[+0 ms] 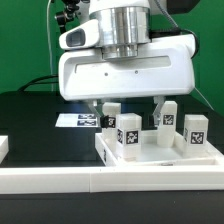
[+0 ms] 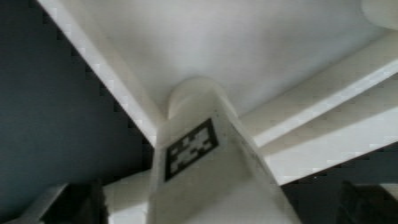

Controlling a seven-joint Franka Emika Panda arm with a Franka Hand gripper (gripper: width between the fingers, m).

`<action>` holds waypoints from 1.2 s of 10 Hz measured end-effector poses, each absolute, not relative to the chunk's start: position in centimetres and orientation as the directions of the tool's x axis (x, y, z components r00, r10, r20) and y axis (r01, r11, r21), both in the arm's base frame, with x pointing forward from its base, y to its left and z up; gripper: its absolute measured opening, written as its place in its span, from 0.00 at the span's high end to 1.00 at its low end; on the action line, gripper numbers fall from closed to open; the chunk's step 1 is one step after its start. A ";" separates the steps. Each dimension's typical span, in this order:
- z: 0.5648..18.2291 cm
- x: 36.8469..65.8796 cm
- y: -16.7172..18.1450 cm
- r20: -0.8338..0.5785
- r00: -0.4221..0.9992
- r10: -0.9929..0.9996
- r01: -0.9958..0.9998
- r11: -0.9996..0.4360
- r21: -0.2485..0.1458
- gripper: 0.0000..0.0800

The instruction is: Assemble square table

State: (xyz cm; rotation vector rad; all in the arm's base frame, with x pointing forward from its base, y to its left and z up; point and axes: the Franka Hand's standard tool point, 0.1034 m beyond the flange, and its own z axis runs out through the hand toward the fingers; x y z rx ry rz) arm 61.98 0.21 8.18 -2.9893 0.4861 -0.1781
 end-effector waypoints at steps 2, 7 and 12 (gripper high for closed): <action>8.2 62.0 0.2 0.109 0.967 -0.232 -0.219 -0.969 -0.115 0.19; 8.2 62.0 0.1 0.137 0.988 0.075 0.085 -0.994 -0.068 0.19; 8.1 62.0 0.1 0.138 0.988 0.075 0.085 -0.994 -0.068 0.64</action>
Offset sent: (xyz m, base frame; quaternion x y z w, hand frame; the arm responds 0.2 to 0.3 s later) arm -0.0004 0.0045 0.0016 -0.0021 0.0014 -0.1786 0.9839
